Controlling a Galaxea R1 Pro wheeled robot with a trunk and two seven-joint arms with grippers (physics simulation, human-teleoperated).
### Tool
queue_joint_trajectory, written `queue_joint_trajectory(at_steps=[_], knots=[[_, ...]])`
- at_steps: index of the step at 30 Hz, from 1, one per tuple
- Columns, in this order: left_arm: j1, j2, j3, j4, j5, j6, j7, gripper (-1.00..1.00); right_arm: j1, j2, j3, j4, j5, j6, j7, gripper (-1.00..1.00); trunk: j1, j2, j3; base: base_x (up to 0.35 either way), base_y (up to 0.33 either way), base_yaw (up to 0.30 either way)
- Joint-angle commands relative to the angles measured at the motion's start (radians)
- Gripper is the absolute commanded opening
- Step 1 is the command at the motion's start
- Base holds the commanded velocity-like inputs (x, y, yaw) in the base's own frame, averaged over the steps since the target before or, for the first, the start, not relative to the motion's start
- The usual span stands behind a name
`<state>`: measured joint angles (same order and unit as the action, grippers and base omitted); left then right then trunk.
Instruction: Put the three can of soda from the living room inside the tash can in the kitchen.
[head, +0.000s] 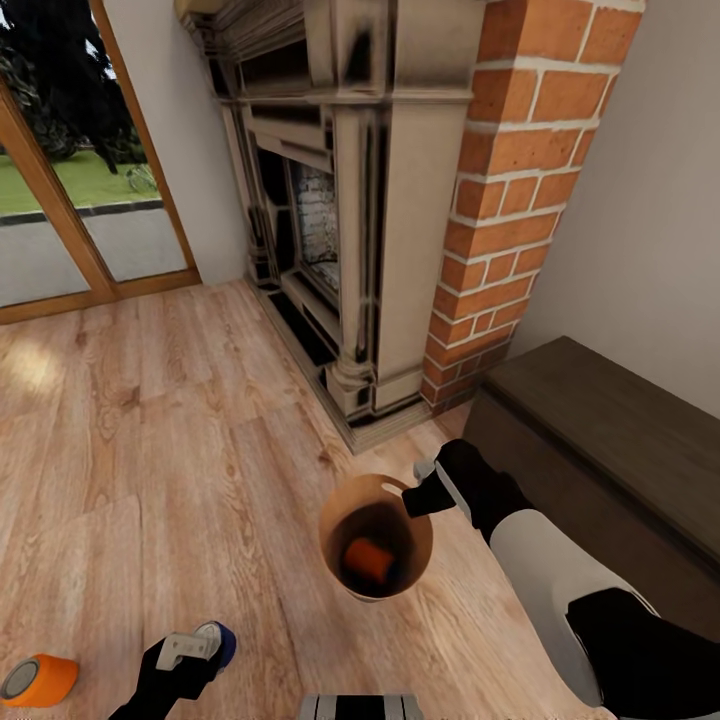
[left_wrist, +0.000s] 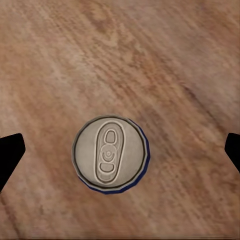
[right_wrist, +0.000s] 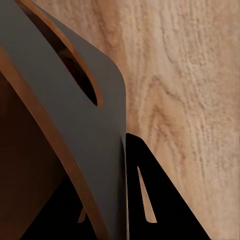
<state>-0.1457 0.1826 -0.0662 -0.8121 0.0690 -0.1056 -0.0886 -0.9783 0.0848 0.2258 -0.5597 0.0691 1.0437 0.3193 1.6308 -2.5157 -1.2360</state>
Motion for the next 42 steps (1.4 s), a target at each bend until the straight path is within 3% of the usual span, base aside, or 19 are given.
queue_joint_trajectory(at_steps=[1,4,12,24,42], knots=[[0.0,0.0,0.0,-0.001,0.0,0.0,0.0,1.0,0.0,0.0,-0.002,0.0,-0.031,0.003,0.005,-1.0,0.0,0.0,-0.004,0.0,0.0,0.0],[0.0,0.0,0.0,-0.003,0.0,0.0,0.0,1.0,0.0,-0.001,-0.002,0.0,-0.031,0.003,0.004,-1.0,0.002,-0.001,-0.015,0.0,0.0,0.0],[0.0,0.0,0.0,-0.008,0.0,0.0,0.001,1.0,-0.001,0.001,-0.002,-0.003,-0.031,0.003,0.005,-1.0,0.002,-0.001,-0.015,0.0,0.0,0.0],[0.0,0.001,-0.001,-0.011,0.0,0.0,-0.002,1.0,-0.001,0.0,-0.003,-0.003,-0.031,0.003,0.005,-1.0,0.007,-0.004,-0.062,0.0,0.0,0.0],[0.001,0.003,-0.002,-0.023,0.0,-0.002,-0.001,1.0,0.0,0.0,-0.002,-0.002,-0.03,0.003,0.004,-1.0,0.007,-0.004,-0.062,0.092,0.0,0.0]])
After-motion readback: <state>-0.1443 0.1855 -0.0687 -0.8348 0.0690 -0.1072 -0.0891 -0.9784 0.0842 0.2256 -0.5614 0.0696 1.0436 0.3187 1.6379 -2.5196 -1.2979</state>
